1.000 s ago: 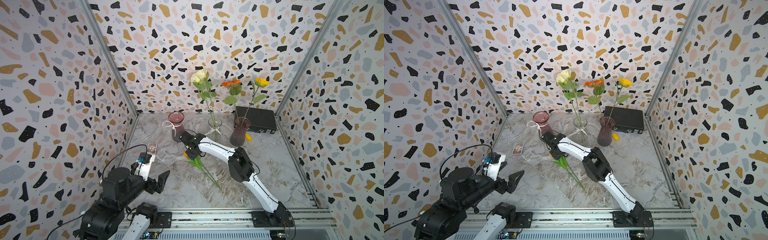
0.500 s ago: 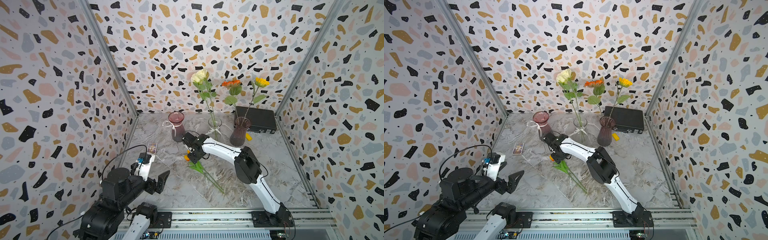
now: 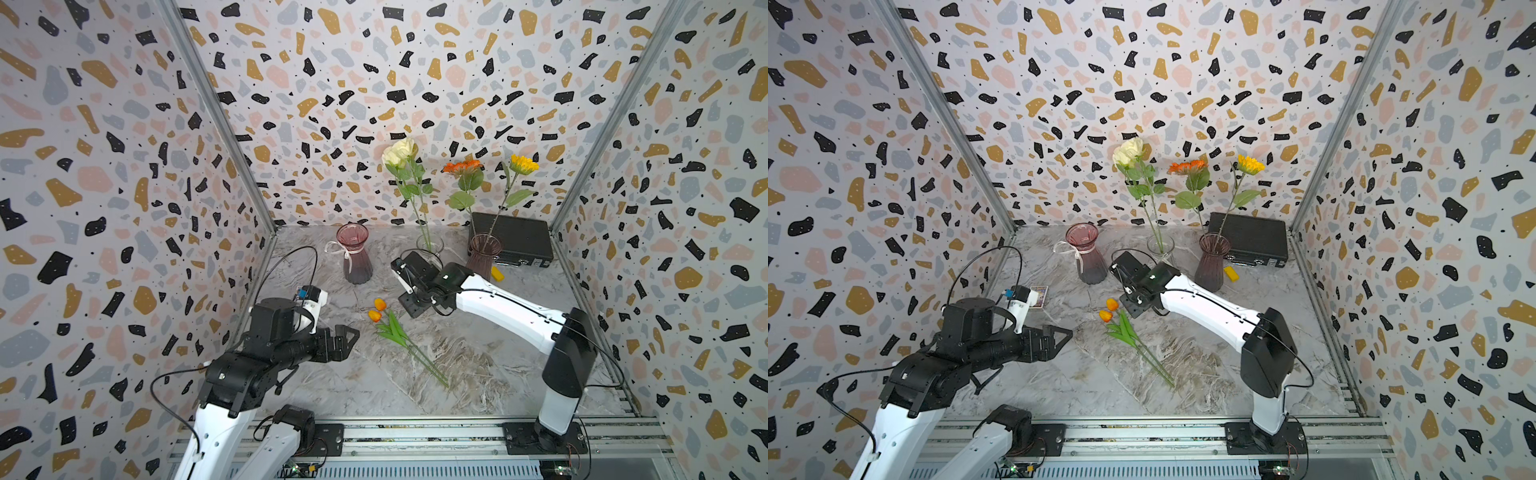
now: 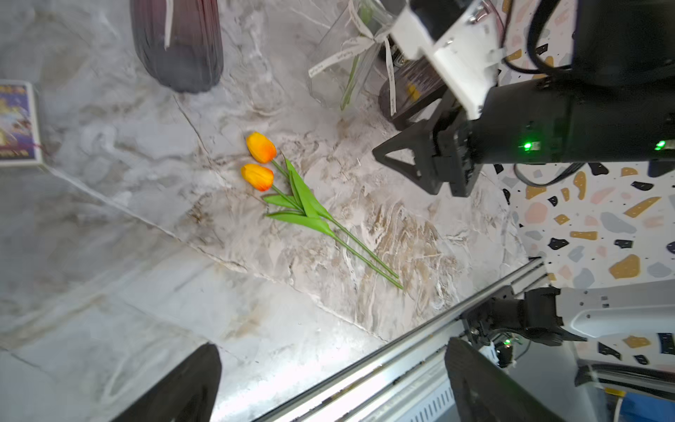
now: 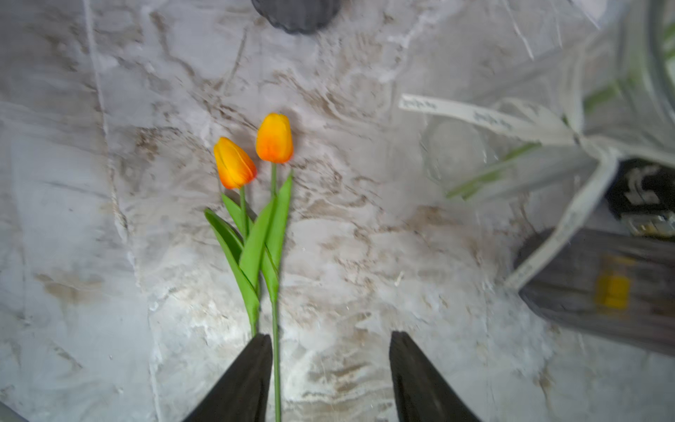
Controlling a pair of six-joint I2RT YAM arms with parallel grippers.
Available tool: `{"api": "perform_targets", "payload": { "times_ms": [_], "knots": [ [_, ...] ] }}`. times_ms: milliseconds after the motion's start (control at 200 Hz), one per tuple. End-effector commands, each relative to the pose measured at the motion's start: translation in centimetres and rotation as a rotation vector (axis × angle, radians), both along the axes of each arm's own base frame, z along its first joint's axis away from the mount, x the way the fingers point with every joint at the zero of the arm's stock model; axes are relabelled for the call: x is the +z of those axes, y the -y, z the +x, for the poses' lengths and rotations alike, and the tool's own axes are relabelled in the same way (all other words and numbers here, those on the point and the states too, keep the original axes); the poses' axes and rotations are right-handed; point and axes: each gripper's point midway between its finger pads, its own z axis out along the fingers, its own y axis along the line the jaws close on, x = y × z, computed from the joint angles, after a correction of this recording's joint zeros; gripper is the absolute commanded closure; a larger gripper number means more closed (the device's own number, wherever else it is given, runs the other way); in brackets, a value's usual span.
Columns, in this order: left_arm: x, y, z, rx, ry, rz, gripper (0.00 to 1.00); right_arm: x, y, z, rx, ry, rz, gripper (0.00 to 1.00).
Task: Arrange the flowers in different vases according to their variety
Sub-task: Move the flower to the center of the board, then pick up the flower at the center of the board.
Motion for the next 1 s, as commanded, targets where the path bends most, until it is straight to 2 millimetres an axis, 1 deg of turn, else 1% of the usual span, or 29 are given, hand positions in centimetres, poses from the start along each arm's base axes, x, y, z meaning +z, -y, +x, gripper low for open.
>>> {"api": "perform_targets", "payload": {
  "times_ms": [0,105,170,180,240,350,470,561,641,736,806,901,996],
  "knots": [
    [-1.0,1.0,-0.6,0.042,-0.082,-0.137,0.01,1.4,4.5,0.6,-0.128,0.042,0.023,0.43],
    [-4.0,1.8,-0.3,0.101,-0.187,-0.236,0.0,1.9,7.6,0.3,-0.186,0.055,0.043,0.44],
    [-6.6,2.1,-0.2,0.143,-0.269,-0.275,0.0,2.2,8.7,-0.1,-0.201,0.057,0.064,0.45],
    [-6.8,2.2,-0.1,0.148,-0.274,-0.282,0.0,2.2,8.9,-0.2,-0.203,0.056,0.068,0.45],
    [-9.0,2.3,0.0,0.17,-0.312,-0.279,0.0,2.3,9.1,-0.7,-0.198,0.041,0.108,0.46],
    [-12.0,2.3,0.3,0.227,-0.363,-0.271,0.0,1.9,8.7,-1.6,-0.17,0.003,0.182,0.47],
    [-13.6,3.1,0.7,0.251,-0.418,-0.282,0.0,0.9,7.8,-2.4,-0.126,-0.036,0.222,0.48],
    [-15.3,2.5,0.6,0.344,-0.498,-0.23,0.0,0.7,6.4,-3.3,-0.039,-0.066,0.275,0.48],
    [-16.1,2.9,0.6,0.346,-0.536,-0.18,0.0,0.7,5.6,-4.2,0.03,-0.081,0.316,0.48],
    [-16.9,3.6,0.6,0.319,-0.562,-0.057,0.0,1.2,5.5,-4.6,0.074,-0.052,0.342,0.48],
    [-17.6,4.8,0.7,0.292,-0.575,0.006,0.0,1.6,5.6,-4.9,0.097,-0.024,0.357,0.48],
    [-18.2,6.6,1.1,0.288,-0.579,0.038,0.0,1.7,6.0,-5.1,0.107,-0.011,0.348,0.48],
    [-18.8,7.5,1.6,0.332,-0.572,0.029,0.0,1.4,6.6,-5.1,0.095,-0.007,0.316,0.49]
  ]
}}
